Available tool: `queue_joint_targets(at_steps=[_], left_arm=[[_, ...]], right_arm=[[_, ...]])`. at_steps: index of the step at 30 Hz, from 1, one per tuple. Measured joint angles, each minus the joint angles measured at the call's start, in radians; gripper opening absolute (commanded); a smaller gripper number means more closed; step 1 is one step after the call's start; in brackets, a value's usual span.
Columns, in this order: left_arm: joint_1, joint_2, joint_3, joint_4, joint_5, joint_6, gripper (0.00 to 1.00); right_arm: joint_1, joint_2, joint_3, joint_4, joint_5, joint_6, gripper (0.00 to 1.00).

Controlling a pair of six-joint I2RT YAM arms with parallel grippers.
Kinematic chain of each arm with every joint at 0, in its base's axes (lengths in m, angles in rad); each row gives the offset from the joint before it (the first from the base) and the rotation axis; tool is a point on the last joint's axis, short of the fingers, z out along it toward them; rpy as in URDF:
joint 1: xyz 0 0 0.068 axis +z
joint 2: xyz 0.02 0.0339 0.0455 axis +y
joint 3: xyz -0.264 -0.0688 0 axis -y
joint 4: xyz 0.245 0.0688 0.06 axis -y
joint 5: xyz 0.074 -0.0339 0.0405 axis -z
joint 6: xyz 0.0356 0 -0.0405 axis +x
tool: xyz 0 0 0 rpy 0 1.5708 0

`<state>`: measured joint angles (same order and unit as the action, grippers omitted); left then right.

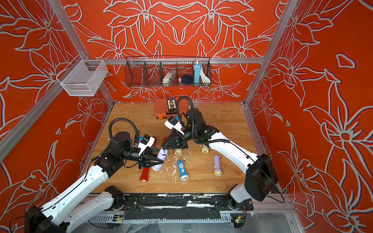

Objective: Close the plug at the bottom of the flashlight
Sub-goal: Close the plug of the flashlight, then place the flashlight at the center of the board.

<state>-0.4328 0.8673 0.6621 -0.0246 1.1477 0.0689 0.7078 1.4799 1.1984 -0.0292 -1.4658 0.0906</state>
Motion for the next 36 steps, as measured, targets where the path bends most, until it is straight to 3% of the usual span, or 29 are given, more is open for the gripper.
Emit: queue_joint_targets(at_steps=[8,21,24,29,36], left_arm=[[0.003,-0.014,0.000,-0.004,-0.016,-0.008,0.00],[-0.004,-0.034,0.067,0.139,0.008,0.051,0.00],[-0.004,-0.026,0.048,0.138,-0.036,0.063,0.00],[-0.004,-0.006,0.029,0.128,-0.161,0.080,0.00],[-0.004,0.022,0.022,0.112,-0.442,0.088,0.00]], right_arm=[[0.003,0.032,0.074,-0.108,0.003,-0.059,0.00],[-0.036,0.109,0.188,-0.390,0.220,-0.132,0.00],[-0.036,0.092,0.190,-0.422,0.361,-0.127,0.00],[-0.036,0.090,0.188,-0.472,0.728,-0.087,0.00],[-0.040,0.089,0.133,-0.486,1.258,-0.023,0.00]])
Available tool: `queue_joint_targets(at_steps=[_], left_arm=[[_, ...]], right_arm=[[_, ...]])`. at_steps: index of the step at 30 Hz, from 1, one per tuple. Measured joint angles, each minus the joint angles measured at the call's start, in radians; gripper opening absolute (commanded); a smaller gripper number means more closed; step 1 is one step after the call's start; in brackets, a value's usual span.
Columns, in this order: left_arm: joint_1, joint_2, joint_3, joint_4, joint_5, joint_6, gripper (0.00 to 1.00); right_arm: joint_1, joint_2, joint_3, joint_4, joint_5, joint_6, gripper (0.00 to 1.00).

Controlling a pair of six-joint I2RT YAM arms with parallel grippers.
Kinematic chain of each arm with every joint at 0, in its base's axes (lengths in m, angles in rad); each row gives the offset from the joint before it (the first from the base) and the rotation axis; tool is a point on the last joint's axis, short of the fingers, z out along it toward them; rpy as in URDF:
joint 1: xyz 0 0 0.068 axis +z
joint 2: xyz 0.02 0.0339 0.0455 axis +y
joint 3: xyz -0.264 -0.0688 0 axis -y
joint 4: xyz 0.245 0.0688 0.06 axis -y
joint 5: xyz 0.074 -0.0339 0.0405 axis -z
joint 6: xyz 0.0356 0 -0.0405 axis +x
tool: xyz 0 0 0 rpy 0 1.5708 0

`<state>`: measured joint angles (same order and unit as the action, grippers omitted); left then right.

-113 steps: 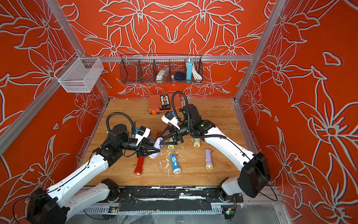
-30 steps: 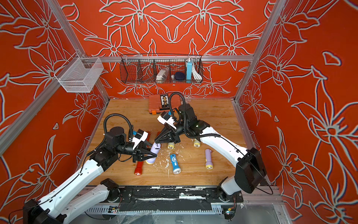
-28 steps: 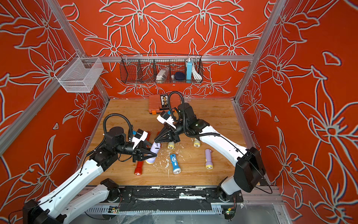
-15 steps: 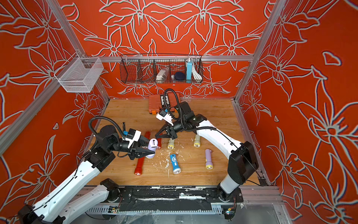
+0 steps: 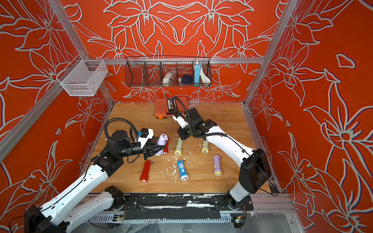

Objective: Close the plug at the bottom of the flashlight
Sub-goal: Place the flashlight at the center of the board.

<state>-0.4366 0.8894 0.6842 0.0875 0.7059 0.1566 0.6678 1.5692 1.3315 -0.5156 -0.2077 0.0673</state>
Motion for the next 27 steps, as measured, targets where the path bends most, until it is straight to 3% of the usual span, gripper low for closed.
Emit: queue_joint_targets(at_steps=[1,2,4,5,13,17,27], left_arm=[[0.000,0.011,0.000,-0.003,-0.048,-0.001,0.00],[0.000,0.020,0.000,-0.005,-0.085,-0.002,0.00],[0.000,0.050,0.000,-0.011,-0.181,-0.016,0.00],[0.002,0.063,0.000,-0.015,-0.220,-0.024,0.00],[0.107,0.229,0.094,-0.149,-0.467,-0.144,0.00],[0.193,0.279,0.183,-0.207,-0.510,-0.206,0.00],[0.314,0.431,0.233,-0.304,-0.574,-0.237,0.00]], right_arm=[[-0.002,-0.002,-0.019,0.004,0.066,0.005,0.00],[-0.002,-0.005,-0.037,0.010,0.114,0.010,0.10],[-0.005,-0.026,-0.092,0.030,0.223,0.021,0.42],[-0.006,-0.042,-0.118,0.039,0.264,0.023,0.51],[-0.027,-0.232,-0.314,0.172,0.488,0.020,0.89],[-0.042,-0.286,-0.380,0.237,0.523,0.030,0.98],[-0.077,-0.288,-0.404,0.272,0.523,0.053,0.98]])
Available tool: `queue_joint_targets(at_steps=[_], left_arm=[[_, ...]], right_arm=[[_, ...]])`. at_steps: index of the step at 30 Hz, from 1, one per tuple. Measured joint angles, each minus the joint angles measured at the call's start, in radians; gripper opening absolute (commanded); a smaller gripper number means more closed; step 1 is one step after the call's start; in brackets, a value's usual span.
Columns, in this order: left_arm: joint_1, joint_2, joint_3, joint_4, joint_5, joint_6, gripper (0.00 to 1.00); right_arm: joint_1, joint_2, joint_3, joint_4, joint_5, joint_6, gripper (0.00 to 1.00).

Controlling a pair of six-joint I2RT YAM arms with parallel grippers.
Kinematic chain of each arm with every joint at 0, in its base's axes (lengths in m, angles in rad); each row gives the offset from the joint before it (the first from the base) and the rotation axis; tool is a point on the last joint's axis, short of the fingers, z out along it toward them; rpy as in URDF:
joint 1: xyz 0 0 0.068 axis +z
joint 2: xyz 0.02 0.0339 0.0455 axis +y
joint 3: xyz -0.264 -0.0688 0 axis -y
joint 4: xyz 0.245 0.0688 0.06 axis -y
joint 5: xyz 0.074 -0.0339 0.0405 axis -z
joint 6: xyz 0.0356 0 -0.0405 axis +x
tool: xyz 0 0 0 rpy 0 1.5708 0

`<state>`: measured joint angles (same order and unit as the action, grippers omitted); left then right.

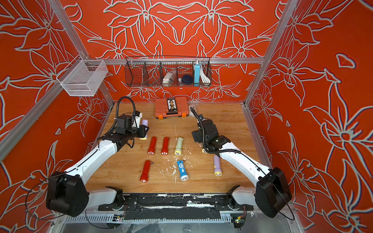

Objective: Close the plug at the bottom of the flashlight
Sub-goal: Place the flashlight at the center of the board.

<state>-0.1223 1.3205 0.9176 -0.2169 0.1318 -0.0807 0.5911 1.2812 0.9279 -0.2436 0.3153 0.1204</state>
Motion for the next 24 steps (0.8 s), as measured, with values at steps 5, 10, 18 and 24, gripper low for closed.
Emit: queue_joint_targets(at_steps=[5,10,18,24], left_arm=[[0.077,0.106,0.012,-0.045,-0.002,-0.018,0.00],[0.083,0.213,0.065,-0.095,0.026,-0.016,0.00],[0.083,0.284,0.079,-0.154,0.028,-0.003,0.00],[0.083,0.333,0.079,-0.194,0.022,0.006,0.00]], right_arm=[[-0.004,-0.008,-0.006,0.013,-0.002,0.005,0.98],[-0.008,-0.021,-0.013,0.013,-0.002,0.008,0.98],[-0.010,-0.055,-0.019,0.013,-0.002,0.010,0.98],[-0.010,-0.064,-0.027,0.013,-0.002,0.011,0.98]])
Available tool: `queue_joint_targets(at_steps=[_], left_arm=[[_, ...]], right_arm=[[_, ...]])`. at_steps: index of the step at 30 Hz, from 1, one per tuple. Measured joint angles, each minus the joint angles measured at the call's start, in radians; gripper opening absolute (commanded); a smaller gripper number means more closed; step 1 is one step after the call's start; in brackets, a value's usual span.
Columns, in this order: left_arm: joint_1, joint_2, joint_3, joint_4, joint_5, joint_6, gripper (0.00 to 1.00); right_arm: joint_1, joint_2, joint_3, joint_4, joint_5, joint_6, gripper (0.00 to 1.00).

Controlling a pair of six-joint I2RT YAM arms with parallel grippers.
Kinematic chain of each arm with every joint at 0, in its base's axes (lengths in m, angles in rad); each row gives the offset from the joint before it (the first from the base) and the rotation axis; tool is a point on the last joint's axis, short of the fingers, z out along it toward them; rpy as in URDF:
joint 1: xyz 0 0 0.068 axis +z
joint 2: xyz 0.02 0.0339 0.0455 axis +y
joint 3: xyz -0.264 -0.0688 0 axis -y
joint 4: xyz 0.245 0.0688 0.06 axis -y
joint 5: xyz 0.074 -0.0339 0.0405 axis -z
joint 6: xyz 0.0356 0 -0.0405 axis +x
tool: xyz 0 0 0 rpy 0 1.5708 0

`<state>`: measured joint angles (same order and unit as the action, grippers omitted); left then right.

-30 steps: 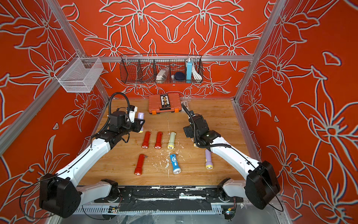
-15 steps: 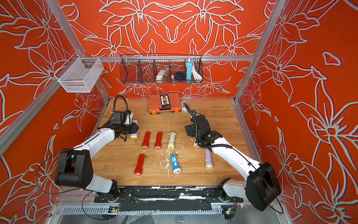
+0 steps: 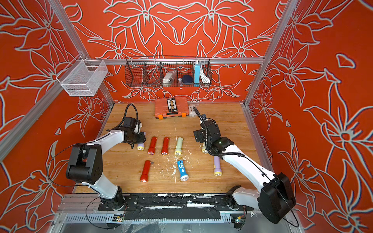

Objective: Close the plug at the bottom of the flashlight
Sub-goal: Place the flashlight at the center of the board.

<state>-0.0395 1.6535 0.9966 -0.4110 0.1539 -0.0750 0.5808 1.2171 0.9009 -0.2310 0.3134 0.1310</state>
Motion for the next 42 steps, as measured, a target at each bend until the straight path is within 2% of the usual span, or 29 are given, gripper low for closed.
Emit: queue_joint_targets(at_steps=[11,14,17,19,23,25,37,42], left_arm=[[0.000,0.063,0.002,-0.054,0.001,0.000,0.00],[0.000,0.066,0.007,-0.058,0.000,0.000,0.04],[0.000,0.074,0.019,-0.068,-0.005,0.000,0.10],[0.000,0.085,0.034,-0.081,-0.014,-0.002,0.21],[0.000,0.104,0.060,-0.098,-0.022,-0.006,0.34],[0.000,0.104,0.062,-0.101,-0.023,-0.008,0.52],[0.000,0.098,0.064,-0.119,-0.033,-0.023,0.63],[0.000,0.073,0.127,-0.167,-0.063,-0.023,0.65]], right_arm=[[0.000,-0.016,-0.001,0.001,0.000,0.000,0.98],[0.000,-0.016,-0.001,0.001,0.000,0.000,0.98],[0.000,-0.018,-0.001,0.001,0.000,0.000,0.98],[0.000,-0.021,-0.001,0.001,0.000,0.000,0.98],[0.000,-0.030,-0.006,0.002,0.000,0.000,0.98],[0.000,-0.033,-0.008,0.002,-0.001,0.000,0.98],[0.000,-0.046,-0.016,0.003,-0.015,-0.001,0.98],[-0.002,-0.046,-0.016,0.004,-0.021,-0.001,0.98]])
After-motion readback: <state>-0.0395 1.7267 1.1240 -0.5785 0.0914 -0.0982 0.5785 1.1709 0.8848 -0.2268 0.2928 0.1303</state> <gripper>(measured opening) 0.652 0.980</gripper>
